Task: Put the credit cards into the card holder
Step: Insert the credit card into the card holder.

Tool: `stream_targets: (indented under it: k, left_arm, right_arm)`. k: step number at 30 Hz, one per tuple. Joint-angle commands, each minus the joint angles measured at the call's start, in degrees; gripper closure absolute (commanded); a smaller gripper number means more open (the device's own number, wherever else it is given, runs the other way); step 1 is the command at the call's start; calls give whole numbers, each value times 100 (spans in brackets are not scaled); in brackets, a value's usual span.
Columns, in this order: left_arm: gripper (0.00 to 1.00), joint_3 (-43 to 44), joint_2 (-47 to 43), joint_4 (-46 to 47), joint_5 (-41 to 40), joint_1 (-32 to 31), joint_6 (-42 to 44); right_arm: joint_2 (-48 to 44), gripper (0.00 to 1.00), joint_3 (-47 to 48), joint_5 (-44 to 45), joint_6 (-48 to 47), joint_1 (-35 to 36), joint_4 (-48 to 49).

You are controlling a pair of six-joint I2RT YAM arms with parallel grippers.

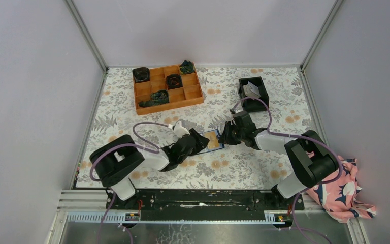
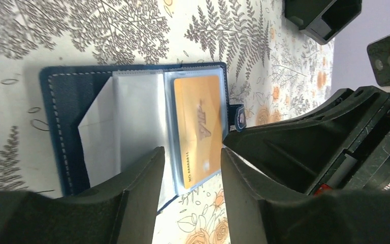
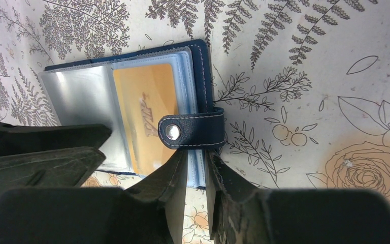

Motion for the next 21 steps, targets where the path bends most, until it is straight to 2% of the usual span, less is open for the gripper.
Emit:
stream_targets:
  k: [1, 11, 21]
  left_arm:
    - [47, 139, -399, -1037, -374, -36, 548]
    - [47, 218, -644, -1618, -699, -57, 850]
    - [56, -78, -719, -1910, -1045, -55, 806]
  right_arm:
    - [50, 74, 83, -6, -136, 57, -201]
    - [-184, 74, 158, 106, -261, 58, -419]
    - [-282, 73, 248, 272, -350, 57, -581]
